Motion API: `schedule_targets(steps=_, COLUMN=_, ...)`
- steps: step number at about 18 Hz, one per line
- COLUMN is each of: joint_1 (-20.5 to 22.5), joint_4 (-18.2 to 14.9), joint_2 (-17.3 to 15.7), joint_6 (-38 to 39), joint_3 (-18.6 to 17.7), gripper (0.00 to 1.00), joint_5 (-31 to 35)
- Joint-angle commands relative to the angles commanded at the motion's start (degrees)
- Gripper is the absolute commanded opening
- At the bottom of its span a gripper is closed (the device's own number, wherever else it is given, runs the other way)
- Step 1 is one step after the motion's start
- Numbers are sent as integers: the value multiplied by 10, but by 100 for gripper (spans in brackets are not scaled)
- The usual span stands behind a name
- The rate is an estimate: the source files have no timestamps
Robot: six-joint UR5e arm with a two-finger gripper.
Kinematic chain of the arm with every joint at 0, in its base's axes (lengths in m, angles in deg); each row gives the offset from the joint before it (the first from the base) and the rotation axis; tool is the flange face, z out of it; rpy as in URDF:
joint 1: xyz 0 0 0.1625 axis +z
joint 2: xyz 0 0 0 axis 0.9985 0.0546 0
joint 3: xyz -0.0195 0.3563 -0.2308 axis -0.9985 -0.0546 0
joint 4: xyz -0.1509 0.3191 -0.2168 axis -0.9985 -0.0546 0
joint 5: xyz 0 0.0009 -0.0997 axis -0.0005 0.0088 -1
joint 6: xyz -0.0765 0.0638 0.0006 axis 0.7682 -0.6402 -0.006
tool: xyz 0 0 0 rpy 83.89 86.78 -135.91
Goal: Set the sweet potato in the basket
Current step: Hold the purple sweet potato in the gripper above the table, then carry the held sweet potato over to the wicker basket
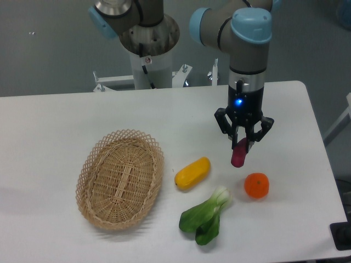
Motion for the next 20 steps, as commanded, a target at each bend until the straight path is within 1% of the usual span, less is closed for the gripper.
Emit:
schedule_targets(steps=2, joint_1=-1, joint_4=4, joint_2=0, joint_6=12, joint_3=-3, gripper=19, joint_5=0)
schedule_targets(steps=4, joint_1=-4, joint_4=1, joint_2=1, joint_6=15, joint_3=7, gripper=19, joint_5=3)
schedule_targets(steps=8, joint_1=-6, joint_4=1, joint_2=2, joint_6=25, joint_3=9, gripper=19, joint_5=4)
schedule_targets(steps=10, joint_1=-18, joint_4=1, joint_2=-10, joint_6=46, joint_3=11, gripper=19, joint_5=4)
schedule_targets(steps=13, joint_1=-53, joint_4=1, joint_2=-29, joint_6=129, joint_3=9, gripper=19, joint_5=4)
schedule_targets(steps=16, joint_1=-103, joint_4=9, joint_2=-47, joint_6=222, joint_3=6, gripper=19, joint_5=16)
schedule_targets(steps=18, joint_1=-142, joint_4=9, joint_2=-50, joint_6=251, joint_3=7, gripper=19, joint_5=52)
schedule_targets(steps=20, joint_1=-188, joint_4=8, joint_2=-48, joint_6=276, joint_3=1, gripper=19, joint_5=103)
